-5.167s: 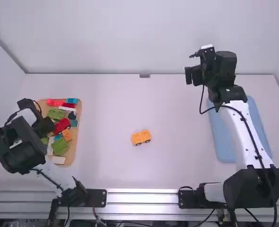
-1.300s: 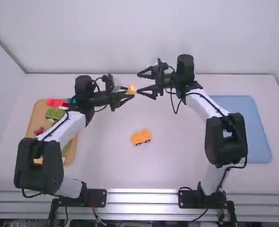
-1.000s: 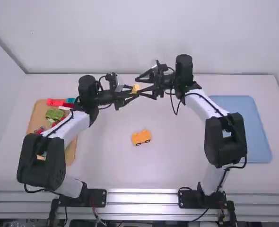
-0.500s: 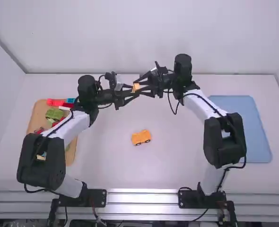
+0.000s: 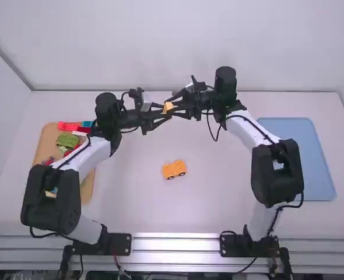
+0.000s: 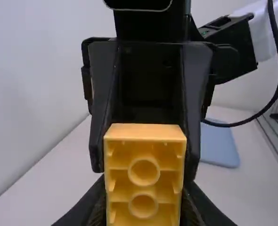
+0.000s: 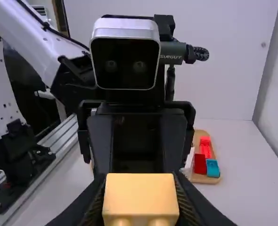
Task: Assemble lego blocks to make yellow taxi
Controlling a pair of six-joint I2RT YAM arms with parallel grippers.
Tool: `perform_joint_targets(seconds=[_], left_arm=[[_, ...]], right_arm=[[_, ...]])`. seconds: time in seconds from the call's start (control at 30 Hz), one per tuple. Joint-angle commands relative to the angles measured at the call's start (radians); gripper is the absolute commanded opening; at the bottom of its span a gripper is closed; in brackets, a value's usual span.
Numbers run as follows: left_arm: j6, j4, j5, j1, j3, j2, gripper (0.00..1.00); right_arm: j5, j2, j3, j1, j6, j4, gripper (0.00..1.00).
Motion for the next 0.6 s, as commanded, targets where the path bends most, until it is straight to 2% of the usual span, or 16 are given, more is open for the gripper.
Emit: perform_joint_targets(seconds=[0.0, 0.07, 0.1, 0.13, 0.23, 0.33, 0.43, 0.5, 0.53, 0.57], left_arm=[[-0.012, 0.006, -0.015, 0.003, -0.008, -0.001, 0.16], [-0.011, 0.007, -0.015, 0.003, -0.008, -0.001, 0.22], [-0.011, 0.007, -0.014, 0.003, -0.008, -0.001, 0.33], [-0.011, 0.007, -0.015, 0.004, -0.008, -0.001, 0.52], [-0.011, 0.000, -0.015, 0.004, -0.008, -0.001, 0.99], [-0.008, -0.040, -0.053, 0.003, -0.008, -0.001, 0.99], [0.019, -0.149, -0.214, 0.003, -0.008, -0.001, 0.99], [0.058, -0.244, -0.361, 0.003, -0.008, -0.001, 0.99], [0.064, -0.304, -0.460, 0.003, -0.008, -0.001, 0.99], [0.063, -0.322, -0.491, 0.003, -0.008, -0.001, 0.99]], right_arm=[[-0.039, 0.010, 0.023, 0.003, 0.001, 0.003, 0.27], [-0.040, 0.010, 0.022, 0.003, 0.001, 0.003, 0.22], [-0.039, 0.010, 0.023, 0.003, 0.001, 0.003, 0.20], [-0.034, 0.010, 0.023, 0.003, 0.002, 0.004, 0.18], [-0.002, 0.010, 0.023, 0.003, 0.003, 0.012, 0.17], [0.132, 0.010, 0.023, -0.019, 0.156, 0.089, 0.09], [0.281, 0.008, 0.023, -0.045, 0.238, 0.108, 0.09], [0.410, 0.001, 0.023, -0.056, 0.235, 0.053, 0.08], [0.530, -0.008, 0.023, -0.059, 0.225, -0.016, 0.06], [0.577, -0.011, 0.024, -0.059, 0.216, -0.046, 0.06]])
